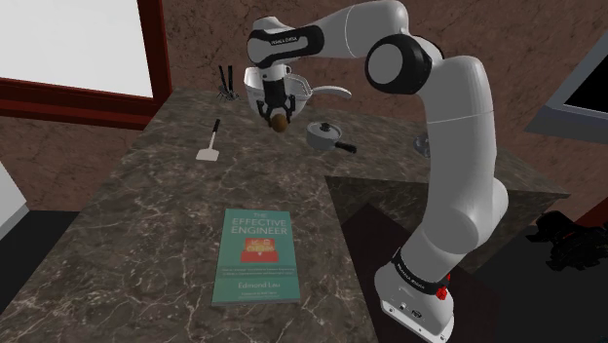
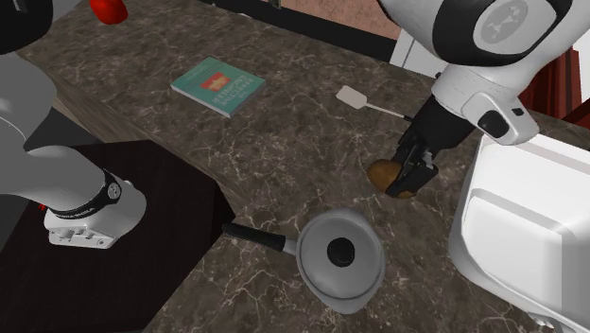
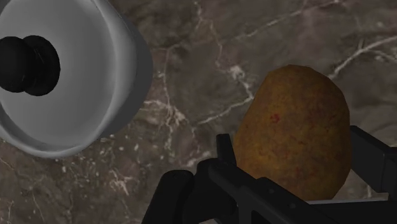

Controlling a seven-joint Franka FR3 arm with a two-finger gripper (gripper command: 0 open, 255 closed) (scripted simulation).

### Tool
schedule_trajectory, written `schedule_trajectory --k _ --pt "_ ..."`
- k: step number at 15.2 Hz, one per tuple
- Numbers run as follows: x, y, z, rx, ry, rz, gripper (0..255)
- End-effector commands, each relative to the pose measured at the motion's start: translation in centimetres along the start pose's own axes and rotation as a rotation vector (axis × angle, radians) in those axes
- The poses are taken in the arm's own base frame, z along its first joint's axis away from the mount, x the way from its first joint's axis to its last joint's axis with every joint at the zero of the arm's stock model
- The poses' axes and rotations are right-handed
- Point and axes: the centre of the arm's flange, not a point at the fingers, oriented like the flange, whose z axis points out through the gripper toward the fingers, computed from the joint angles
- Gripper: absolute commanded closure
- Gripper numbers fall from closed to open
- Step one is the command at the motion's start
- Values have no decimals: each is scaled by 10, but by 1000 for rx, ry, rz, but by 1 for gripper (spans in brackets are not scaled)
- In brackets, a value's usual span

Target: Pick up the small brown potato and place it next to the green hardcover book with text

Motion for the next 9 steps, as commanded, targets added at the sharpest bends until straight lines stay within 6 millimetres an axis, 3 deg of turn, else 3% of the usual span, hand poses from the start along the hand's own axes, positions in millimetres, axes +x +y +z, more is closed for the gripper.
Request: schedule_trajectory --k 1,9 --pt "-2 2 -11 0 0 0 255" --pt "-9 12 -51 0 0 0 255"
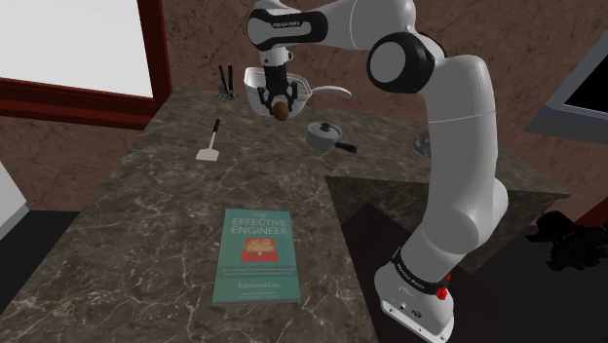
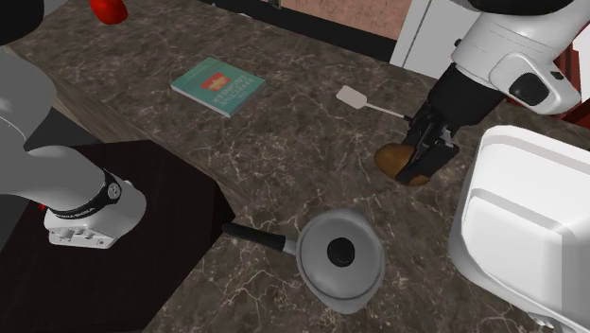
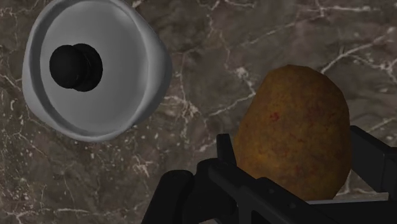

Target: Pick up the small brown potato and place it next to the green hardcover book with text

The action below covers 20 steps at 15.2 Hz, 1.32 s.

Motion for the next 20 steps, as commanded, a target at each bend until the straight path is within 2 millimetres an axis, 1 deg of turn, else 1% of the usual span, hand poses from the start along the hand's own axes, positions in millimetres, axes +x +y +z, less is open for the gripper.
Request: schedule_trajectory --k 1,9,20 --pt "-3 2 -10 0 -1 0 255" --pt "-10 13 -50 0 -1 0 255" --pt "-119 -84 -54 0 -1 0 255"
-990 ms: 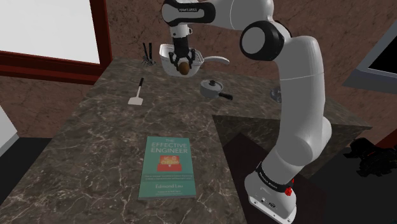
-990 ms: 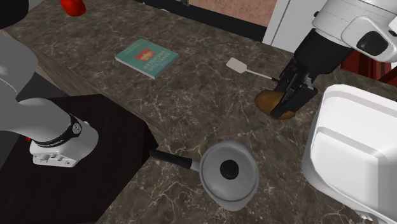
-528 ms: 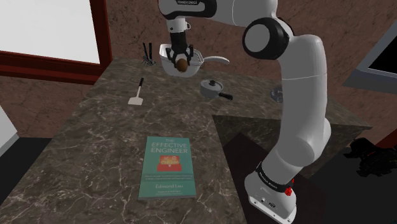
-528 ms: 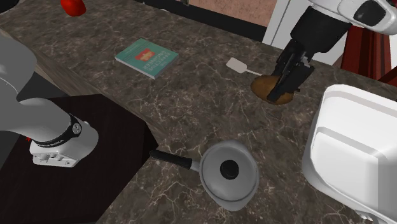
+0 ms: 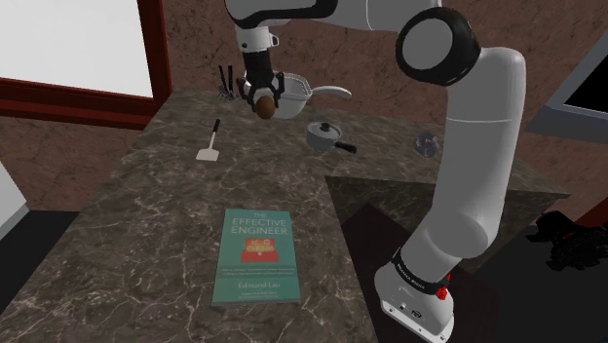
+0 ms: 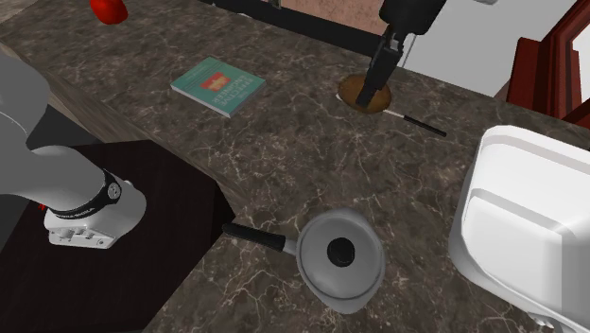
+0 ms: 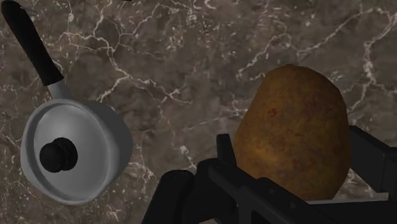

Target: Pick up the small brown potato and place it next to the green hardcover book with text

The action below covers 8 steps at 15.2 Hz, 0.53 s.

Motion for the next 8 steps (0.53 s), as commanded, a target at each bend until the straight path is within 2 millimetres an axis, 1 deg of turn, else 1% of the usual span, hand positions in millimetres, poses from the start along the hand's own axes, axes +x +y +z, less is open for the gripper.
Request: schedule_trajectory --k 1,8 --pt "-19 -18 2 0 0 1 255" --pt "-88 -79 0 0 0 1 255"
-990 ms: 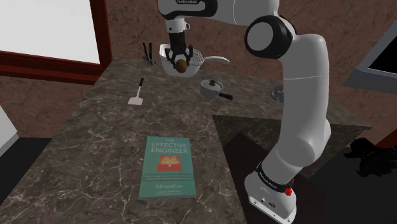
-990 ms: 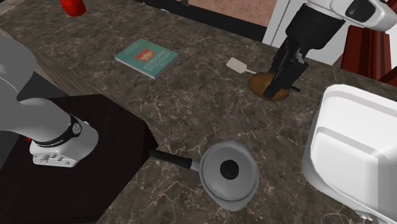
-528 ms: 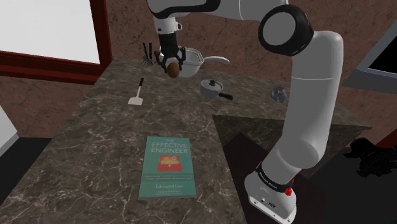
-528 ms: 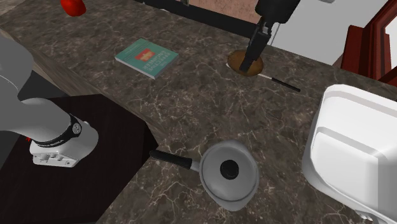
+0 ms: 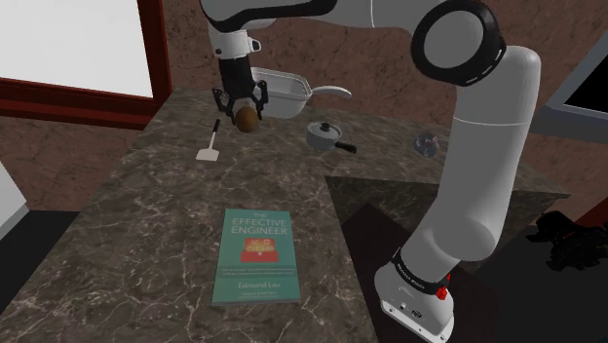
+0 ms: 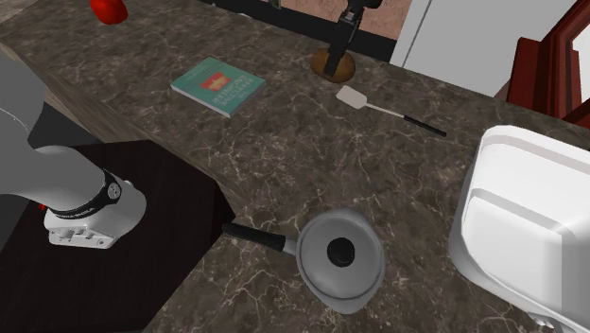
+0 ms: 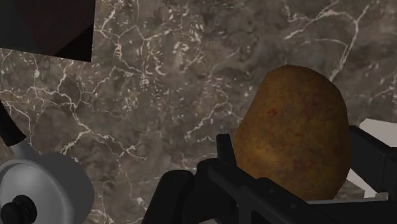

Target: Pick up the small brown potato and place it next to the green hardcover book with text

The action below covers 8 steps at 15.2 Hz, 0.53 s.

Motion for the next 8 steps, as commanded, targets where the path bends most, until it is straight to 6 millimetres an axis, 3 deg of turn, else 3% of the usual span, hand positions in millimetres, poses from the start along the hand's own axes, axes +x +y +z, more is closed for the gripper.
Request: schedule_trajectory --k 1,8 --pt "-21 -16 -3 0 0 1 255" --pt "-89 -78 -5 0 0 1 255"
